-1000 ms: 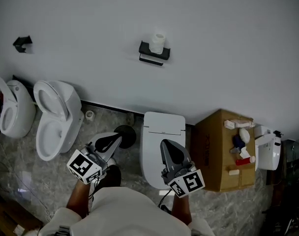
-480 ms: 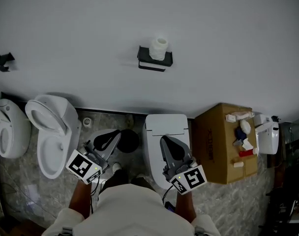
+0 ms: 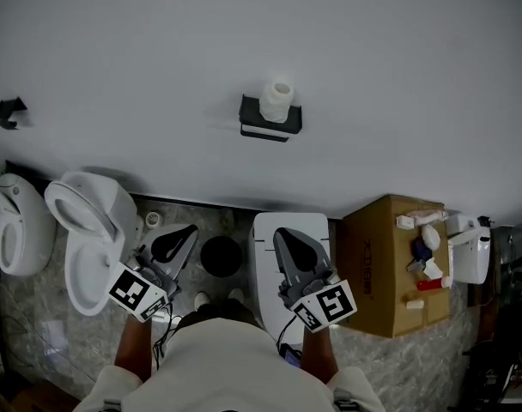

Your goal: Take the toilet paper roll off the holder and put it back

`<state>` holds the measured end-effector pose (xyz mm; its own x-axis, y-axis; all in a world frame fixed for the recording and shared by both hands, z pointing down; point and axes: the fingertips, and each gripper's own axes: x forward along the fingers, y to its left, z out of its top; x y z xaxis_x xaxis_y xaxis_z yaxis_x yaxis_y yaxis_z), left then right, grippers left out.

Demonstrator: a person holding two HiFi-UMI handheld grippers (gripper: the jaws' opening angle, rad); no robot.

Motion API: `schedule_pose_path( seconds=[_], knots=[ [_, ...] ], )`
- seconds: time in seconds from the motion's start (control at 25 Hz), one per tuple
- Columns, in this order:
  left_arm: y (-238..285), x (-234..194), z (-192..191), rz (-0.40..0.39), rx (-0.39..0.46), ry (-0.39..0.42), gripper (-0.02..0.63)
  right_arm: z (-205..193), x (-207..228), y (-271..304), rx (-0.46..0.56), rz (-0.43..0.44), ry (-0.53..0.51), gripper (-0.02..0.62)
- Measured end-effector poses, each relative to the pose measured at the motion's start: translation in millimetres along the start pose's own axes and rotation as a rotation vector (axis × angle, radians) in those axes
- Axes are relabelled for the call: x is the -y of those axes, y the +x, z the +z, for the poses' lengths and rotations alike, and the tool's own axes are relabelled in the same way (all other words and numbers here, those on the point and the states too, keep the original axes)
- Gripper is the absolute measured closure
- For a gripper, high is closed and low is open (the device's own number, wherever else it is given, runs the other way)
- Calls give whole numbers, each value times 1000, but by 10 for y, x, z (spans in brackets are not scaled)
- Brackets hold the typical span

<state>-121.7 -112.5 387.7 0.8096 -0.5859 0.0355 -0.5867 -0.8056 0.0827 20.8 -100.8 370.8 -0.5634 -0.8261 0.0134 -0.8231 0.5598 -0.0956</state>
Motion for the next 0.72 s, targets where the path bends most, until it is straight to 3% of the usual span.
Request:
schedule_pose_path(
  seconds=[0.72],
  knots=[
    [445,14,-66,-14,-10,-43,601,-22,465,-1,13,-14,35,583]
  ],
)
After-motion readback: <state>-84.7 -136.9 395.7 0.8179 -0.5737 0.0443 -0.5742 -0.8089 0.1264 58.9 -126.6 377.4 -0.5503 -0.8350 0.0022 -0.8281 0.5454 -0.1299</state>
